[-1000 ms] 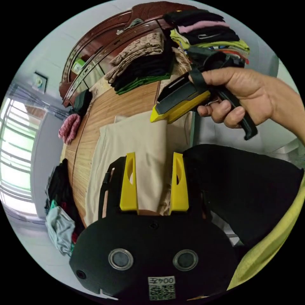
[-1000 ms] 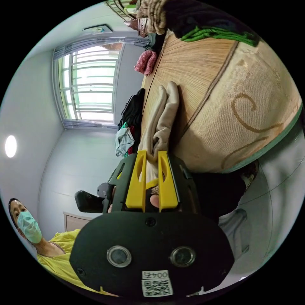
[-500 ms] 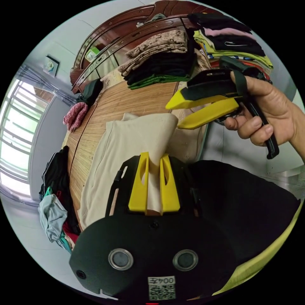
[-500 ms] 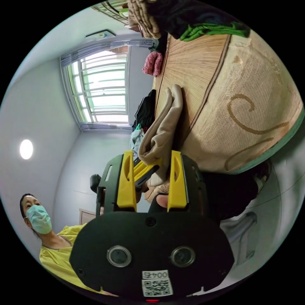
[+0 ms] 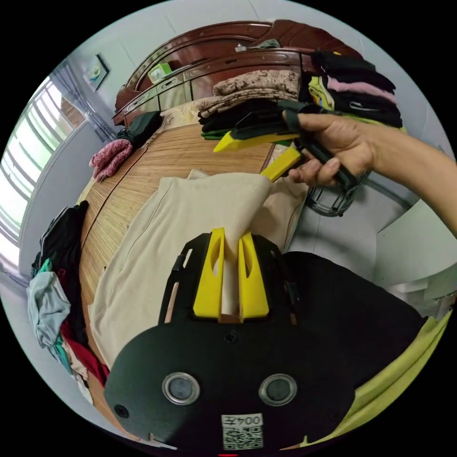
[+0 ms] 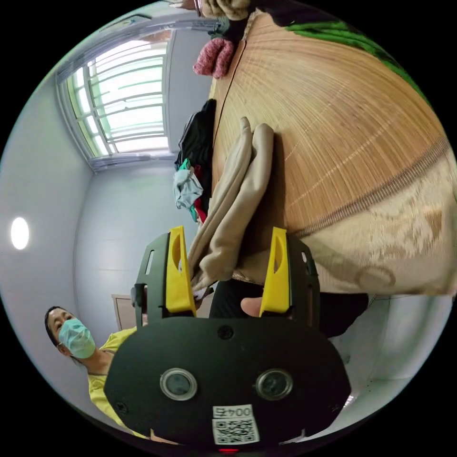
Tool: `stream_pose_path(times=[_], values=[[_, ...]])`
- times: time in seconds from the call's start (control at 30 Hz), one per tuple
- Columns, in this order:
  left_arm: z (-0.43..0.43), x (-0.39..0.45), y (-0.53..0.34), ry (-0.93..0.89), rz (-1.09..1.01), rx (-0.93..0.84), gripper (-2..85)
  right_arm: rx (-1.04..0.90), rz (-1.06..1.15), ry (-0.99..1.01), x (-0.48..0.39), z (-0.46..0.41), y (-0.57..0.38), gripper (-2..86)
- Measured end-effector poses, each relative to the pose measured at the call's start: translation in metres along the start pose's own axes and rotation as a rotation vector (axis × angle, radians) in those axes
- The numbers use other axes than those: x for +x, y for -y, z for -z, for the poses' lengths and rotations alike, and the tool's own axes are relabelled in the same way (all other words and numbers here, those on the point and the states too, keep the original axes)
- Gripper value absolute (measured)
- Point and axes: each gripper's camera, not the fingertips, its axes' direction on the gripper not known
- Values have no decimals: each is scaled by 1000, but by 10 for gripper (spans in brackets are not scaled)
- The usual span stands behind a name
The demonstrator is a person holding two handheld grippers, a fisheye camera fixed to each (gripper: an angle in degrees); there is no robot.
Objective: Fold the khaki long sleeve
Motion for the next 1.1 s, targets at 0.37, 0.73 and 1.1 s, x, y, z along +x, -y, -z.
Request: stream_pose_path(times=[0.37,0.73,1.1], values=[[-41,-97,-57,-341,51,98,5,-272,-89,-166,21,-126,164,184],[-80,-161,-126,-443,341,89,2,-320,-188,-287,30,-229,218,68],[-55,-268,-288,-562,838,173,-1,-176,-117,-447,-92,-398,212,67]])
